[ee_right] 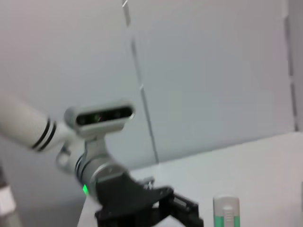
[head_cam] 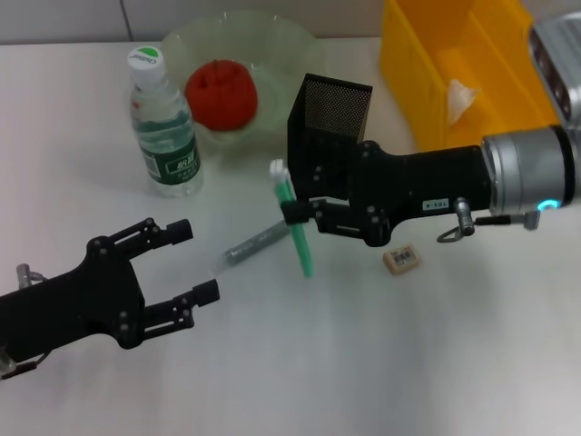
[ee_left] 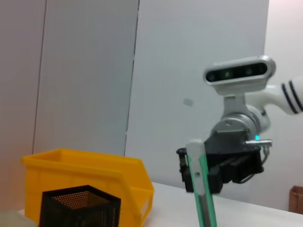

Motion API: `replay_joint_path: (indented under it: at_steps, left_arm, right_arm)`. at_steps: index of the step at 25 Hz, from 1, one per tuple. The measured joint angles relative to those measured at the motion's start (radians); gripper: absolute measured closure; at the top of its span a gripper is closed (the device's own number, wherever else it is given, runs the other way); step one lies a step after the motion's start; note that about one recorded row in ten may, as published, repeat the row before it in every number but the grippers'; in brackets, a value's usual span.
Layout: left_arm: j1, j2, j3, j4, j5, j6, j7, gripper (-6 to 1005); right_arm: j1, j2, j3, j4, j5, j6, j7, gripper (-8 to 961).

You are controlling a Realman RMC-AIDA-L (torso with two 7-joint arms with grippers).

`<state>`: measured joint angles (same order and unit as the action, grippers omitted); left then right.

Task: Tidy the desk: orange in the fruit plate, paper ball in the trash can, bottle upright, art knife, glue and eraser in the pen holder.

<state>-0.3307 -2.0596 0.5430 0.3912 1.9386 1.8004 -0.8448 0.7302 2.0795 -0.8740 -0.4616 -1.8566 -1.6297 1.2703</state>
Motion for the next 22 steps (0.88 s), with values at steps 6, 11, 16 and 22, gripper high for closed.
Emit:
replay_joint_path:
  at_steps: [6, 11, 16, 22]
  left_arm:
    - [-0.005, -0.003, -0.009, -0.027, -0.004, -0.028, -0.003, 211]
    - [-0.011, -0.004, -0.021, -0.05, -0.013, -0.039, -0.009, 211]
    - [-0.011, -0.006, -0.021, -0.059, -0.022, -0.042, -0.008, 211]
    - [-0.004, -0.007, -0.02, -0.07, -0.037, -0.034, 0.0, 211]
  right_arm:
    - [-0.055, 0.0, 0.004, 0.049, 0.147, 0.018, 0.006, 745]
    - [-0.09, -0.008, 0.065, 0.05, 0.239, 0.029, 0.225, 739]
    - [-0.081, -0.022, 0.119, 0.04, 0.246, 0.086, 0.539, 733]
    - [-0.036, -0.024, 0.118, 0.045, 0.246, 0.222, 0.716, 726]
